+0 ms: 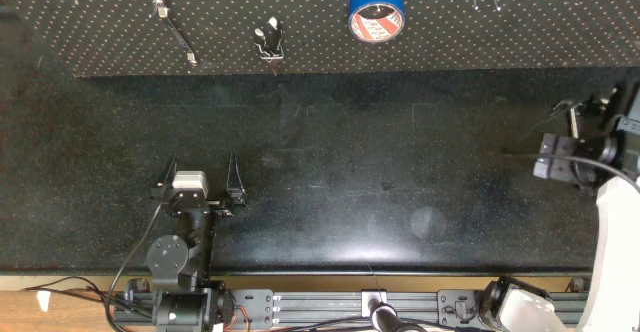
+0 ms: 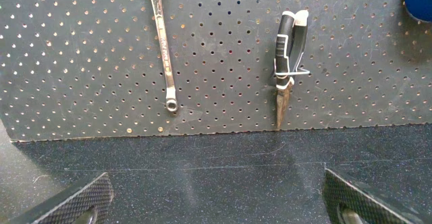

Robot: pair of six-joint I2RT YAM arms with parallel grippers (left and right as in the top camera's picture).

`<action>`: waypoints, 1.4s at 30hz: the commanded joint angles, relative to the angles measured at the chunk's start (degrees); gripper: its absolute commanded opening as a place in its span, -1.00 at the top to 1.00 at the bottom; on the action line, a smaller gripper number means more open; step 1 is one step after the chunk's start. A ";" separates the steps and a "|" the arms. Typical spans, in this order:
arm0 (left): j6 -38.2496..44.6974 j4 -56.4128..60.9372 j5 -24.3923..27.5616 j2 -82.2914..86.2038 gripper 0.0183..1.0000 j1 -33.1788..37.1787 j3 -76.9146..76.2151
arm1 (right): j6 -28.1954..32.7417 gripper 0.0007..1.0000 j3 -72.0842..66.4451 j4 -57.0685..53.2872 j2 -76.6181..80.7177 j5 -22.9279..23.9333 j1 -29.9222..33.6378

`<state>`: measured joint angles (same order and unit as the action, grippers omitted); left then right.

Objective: Place Tools Onto Pegboard

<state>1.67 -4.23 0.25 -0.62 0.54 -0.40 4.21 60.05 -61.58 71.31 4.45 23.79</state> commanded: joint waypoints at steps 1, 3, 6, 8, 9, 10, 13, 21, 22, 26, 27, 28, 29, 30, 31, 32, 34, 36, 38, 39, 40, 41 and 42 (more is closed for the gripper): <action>0.70 -0.37 0.39 0.44 -0.99 -0.17 0.09 | 10.14 -0.87 -0.13 0.70 6.25 0.39 7.48; 0.70 -0.37 0.39 0.44 -0.99 -0.17 0.09 | 12.92 -0.87 -0.13 2.12 7.41 -1.90 8.90; 0.70 -0.37 0.39 0.44 -0.99 -0.17 0.09 | 19.71 -0.87 -0.13 5.42 12.00 -6.03 9.57; 0.70 -0.37 0.39 0.44 -0.99 -0.17 0.09 | 22.67 -0.87 -0.13 7.96 15.15 -6.03 9.57; 0.70 -0.37 0.42 0.44 -0.99 -0.17 0.09 | 23.78 -0.87 -0.13 8.57 16.28 -6.03 9.57; 0.70 -0.37 0.39 0.44 -0.99 -0.17 0.09 | 25.44 -0.87 -0.13 8.66 17.51 -6.01 9.57; 0.70 -0.37 0.39 0.44 -0.99 -0.17 0.09 | 26.56 -0.87 -0.13 10.75 20.35 -5.97 9.57; 0.70 -0.37 0.42 0.44 -0.99 -0.17 0.09 | 25.57 -0.87 -0.13 14.03 25.68 -4.31 11.98; 0.70 -0.37 0.39 0.44 -0.99 -0.17 0.09 | 25.42 -0.87 -0.13 14.40 26.40 -4.28 11.98; 0.70 -0.37 0.39 0.44 -0.99 -0.17 0.09 | 25.46 -0.59 -0.13 15.58 27.71 -4.31 11.98; 0.70 -0.37 0.39 0.44 -0.99 -0.17 0.09 | 25.46 -0.59 -0.13 15.78 27.71 -4.28 11.98; 0.70 -0.37 0.39 0.44 -0.99 -0.17 0.09 | 25.46 -0.58 -0.13 15.89 27.71 -4.28 11.98; 0.70 -0.37 0.39 0.44 -0.99 -0.17 0.09 | 25.46 -0.56 -0.13 15.89 27.71 -4.28 11.98; 0.70 -0.37 0.39 0.44 -0.99 -0.17 0.09 | 25.46 -0.55 -0.13 15.89 27.71 -4.28 11.98; 0.70 -0.37 0.39 0.44 -0.99 -0.17 0.09 | 25.46 -0.54 -0.13 15.91 27.78 -4.28 11.98; 0.70 -0.37 0.39 0.44 -1.00 -0.17 0.09 | 25.44 -0.46 -0.13 16.06 28.06 -4.31 11.98; 0.70 -0.37 0.42 0.44 -1.00 -0.17 0.09 | 25.44 -0.42 -0.13 16.06 28.68 -4.31 11.98; 0.70 -0.37 0.39 0.44 -1.00 -0.17 0.09 | 25.46 -0.31 -0.13 16.26 28.70 -4.31 11.98; 0.70 -0.37 0.39 0.44 -0.99 -0.17 0.09 | 25.44 -0.06 -0.13 16.52 28.70 -4.31 11.98; 0.70 -0.37 0.39 0.44 -0.99 -0.17 0.09 | 25.44 0.02 -0.13 16.52 28.70 -4.31 11.98; 0.70 -0.37 0.39 0.44 -0.99 -0.17 0.09 | 25.44 0.13 -0.13 16.52 28.70 -4.31 11.98; 0.70 -0.37 0.42 0.44 -0.99 -0.17 0.09 | 25.44 0.18 -0.13 16.52 28.70 -4.31 11.98; 0.70 -0.37 0.39 0.44 -0.99 -0.17 0.09 | 25.44 0.21 -0.13 16.52 28.70 -4.33 11.98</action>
<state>1.69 -4.23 0.25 -0.62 0.54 -0.40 29.45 60.05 -45.12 99.44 -0.12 35.31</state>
